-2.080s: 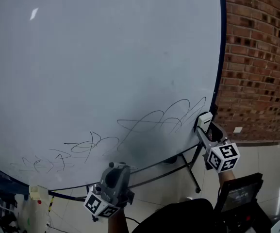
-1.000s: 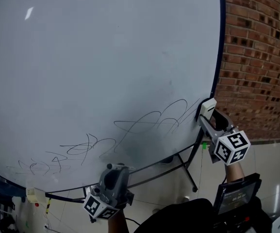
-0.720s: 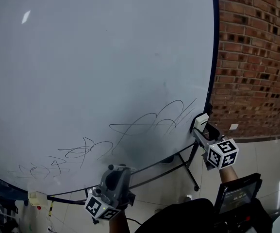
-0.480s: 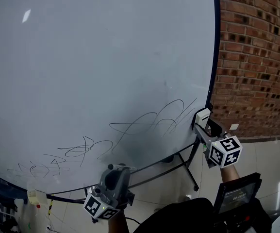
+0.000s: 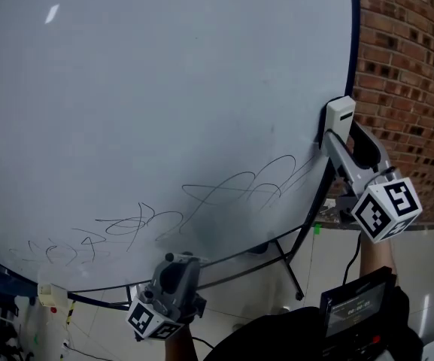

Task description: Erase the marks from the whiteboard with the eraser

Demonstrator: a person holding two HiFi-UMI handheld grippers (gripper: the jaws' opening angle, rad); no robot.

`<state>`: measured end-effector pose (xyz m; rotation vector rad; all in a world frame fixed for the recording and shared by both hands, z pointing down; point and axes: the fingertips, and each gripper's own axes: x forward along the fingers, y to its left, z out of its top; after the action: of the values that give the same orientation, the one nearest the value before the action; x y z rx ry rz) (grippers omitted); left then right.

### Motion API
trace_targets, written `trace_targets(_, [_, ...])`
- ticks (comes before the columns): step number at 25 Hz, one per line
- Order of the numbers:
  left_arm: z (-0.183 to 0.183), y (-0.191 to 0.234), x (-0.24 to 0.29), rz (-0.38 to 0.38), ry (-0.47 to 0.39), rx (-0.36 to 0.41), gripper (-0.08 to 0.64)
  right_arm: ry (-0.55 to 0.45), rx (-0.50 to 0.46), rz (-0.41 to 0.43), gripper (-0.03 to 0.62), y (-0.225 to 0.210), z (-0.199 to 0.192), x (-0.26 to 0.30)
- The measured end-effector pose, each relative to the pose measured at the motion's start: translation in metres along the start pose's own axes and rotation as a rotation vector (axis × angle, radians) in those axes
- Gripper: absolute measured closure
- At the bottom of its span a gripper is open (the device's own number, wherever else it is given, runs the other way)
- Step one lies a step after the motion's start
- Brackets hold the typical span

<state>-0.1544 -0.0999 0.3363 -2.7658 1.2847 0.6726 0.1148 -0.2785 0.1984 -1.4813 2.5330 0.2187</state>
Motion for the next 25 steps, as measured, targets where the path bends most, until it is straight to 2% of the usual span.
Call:
trace_targets(4, [0.001,0.0,0.0,0.002,-0.006,-0.001,0.502,-0.012,-0.033,-0.007,0.365,0.001,0.001,0.0])
trace_targets(8, [-0.002,-0.002,0.005,-0.01,0.002,-0.005,0.502,0.051,-0.074,-0.021,0.365,0.004,-0.037,-0.006])
trace_targets(14, [-0.008,-0.005,0.012,-0.026,0.026,-0.013,0.502,0.208,0.027,-0.024,0.365,-0.002,-0.127,-0.026])
trace_targets(18, [-0.011,-0.007,0.014,-0.028,0.037,-0.015,0.502,0.273,0.072,-0.033,0.365,-0.007,-0.168,-0.036])
trace_targets(21, [-0.011,-0.009,0.015,-0.031,0.041,-0.016,0.502,0.282,0.077,-0.038,0.365,-0.007,-0.178,-0.039])
trace_targets(25, [-0.009,-0.013,0.014,-0.036,0.033,-0.012,0.502,0.291,0.036,-0.052,0.365,-0.006,-0.17,-0.037])
